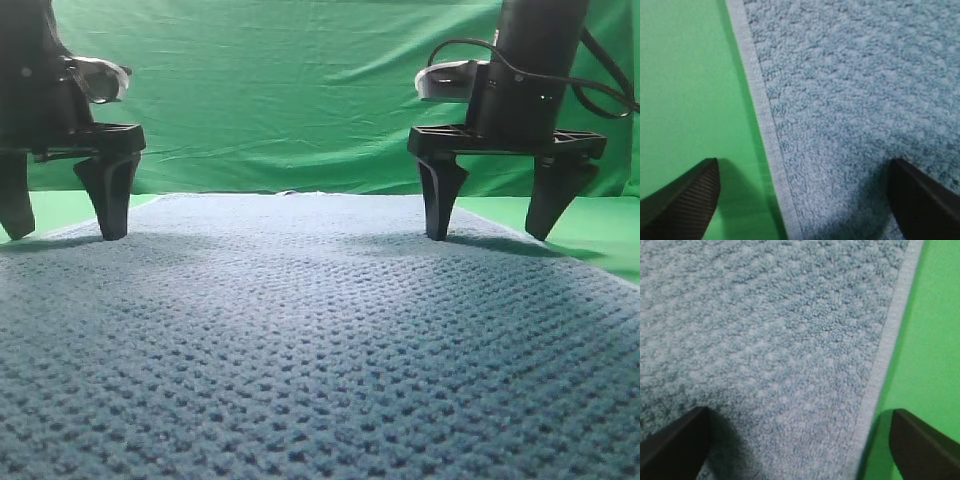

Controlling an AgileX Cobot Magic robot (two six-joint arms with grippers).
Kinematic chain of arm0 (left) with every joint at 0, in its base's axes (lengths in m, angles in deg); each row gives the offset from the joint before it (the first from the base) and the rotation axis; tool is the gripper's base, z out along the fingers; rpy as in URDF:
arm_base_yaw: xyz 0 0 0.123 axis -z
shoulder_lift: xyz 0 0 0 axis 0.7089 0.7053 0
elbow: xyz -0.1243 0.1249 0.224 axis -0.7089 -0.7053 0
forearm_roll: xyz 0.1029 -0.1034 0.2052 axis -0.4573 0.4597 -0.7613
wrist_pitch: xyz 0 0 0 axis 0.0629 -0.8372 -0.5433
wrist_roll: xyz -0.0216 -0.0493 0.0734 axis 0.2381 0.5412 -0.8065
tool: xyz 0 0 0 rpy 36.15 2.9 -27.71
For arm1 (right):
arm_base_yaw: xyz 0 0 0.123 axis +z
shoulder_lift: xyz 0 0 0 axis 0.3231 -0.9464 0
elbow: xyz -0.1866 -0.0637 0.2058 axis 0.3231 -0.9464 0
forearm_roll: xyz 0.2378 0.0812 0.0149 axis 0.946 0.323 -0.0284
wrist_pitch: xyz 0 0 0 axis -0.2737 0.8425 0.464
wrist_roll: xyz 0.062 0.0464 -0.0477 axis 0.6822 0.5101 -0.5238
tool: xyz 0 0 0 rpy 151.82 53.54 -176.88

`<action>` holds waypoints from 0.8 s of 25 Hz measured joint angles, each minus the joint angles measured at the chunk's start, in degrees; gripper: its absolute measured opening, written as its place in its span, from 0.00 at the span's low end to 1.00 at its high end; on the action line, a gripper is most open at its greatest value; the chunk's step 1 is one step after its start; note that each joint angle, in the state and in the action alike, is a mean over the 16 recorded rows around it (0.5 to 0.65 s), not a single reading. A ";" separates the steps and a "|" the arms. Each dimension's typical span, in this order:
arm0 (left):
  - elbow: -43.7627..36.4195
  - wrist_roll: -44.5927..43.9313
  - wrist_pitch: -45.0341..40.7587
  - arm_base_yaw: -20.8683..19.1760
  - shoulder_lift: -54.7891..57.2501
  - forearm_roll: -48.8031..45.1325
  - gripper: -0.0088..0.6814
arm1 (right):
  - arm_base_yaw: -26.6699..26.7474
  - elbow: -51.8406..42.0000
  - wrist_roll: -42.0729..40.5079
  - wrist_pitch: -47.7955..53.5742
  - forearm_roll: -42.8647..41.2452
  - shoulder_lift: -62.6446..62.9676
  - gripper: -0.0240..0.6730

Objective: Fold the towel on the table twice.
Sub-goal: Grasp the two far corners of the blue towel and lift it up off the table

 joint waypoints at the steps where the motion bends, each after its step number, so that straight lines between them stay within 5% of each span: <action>1: 0.30 0.00 -0.35 0.06 0.38 -0.22 0.92 | 0.00 0.06 -0.04 -0.04 -0.02 -0.12 0.96; 8: 1.94 0.01 -2.92 0.68 2.36 -0.48 0.84 | 0.00 0.60 -0.24 -0.25 -0.09 -0.83 0.81; 20: 5.08 0.20 -8.55 1.23 5.08 3.40 0.25 | 0.40 1.92 -0.31 0.18 0.95 -1.93 0.22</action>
